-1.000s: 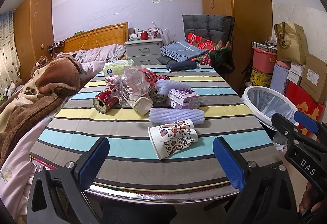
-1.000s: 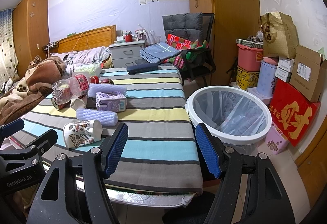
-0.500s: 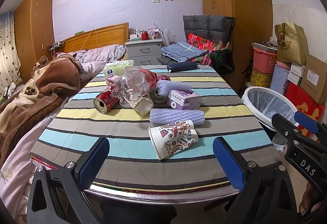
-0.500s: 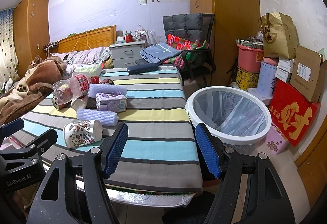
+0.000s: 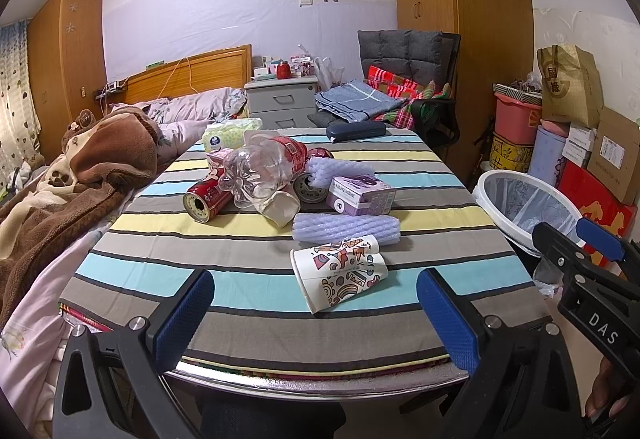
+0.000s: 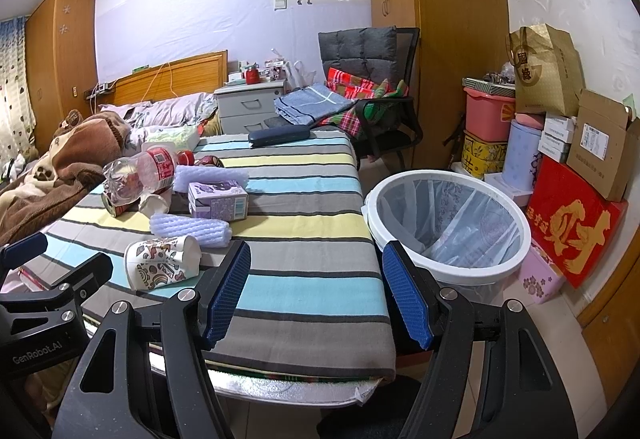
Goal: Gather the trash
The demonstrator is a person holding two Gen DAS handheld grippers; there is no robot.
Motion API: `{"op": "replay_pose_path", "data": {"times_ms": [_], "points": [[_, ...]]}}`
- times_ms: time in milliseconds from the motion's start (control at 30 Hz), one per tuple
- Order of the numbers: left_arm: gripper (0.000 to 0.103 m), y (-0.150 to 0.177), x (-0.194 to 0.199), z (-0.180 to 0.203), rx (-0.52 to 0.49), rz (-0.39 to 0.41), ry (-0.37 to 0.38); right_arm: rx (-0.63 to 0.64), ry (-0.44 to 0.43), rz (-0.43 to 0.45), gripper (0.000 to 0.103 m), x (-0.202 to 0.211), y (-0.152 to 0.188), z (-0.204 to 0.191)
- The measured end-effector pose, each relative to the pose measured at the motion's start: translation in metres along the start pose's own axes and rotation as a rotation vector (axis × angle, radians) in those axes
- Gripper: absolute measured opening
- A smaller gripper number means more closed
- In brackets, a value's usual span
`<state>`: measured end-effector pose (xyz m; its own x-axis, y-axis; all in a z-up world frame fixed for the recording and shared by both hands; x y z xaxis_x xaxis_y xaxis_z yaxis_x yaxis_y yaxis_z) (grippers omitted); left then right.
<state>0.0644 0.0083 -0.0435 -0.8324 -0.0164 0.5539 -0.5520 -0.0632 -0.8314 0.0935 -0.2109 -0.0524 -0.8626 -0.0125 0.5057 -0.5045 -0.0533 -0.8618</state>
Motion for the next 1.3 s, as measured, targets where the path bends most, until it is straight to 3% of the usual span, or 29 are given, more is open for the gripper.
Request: {"op": "replay_pose_path", "data": {"times_ms": [967, 1300], "points": [[0.102, -0.002, 0.0, -0.007, 0.002, 0.007, -0.008, 0.006, -0.013, -0.002, 0.07, -0.001, 0.002, -0.004], [0.102, -0.006, -0.016, -0.066, 0.068, -0.013, -0.032, 0.036, -0.183, -0.027, 0.07, -0.025, 0.008, -0.039]]}}
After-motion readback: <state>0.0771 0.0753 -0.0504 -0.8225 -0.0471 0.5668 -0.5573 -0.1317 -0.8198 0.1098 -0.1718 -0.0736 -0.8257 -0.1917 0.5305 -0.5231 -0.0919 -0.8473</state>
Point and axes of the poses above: each gripper's, at about its wrist camera, not at the fingertips, and x roughly against the way its jaws point, z to its right, y to its underside, the point moved 8 cm from there along -x, roughly the way its jaws point, and after that the axes turned 5 degrees about x, right-handed, at the moved point
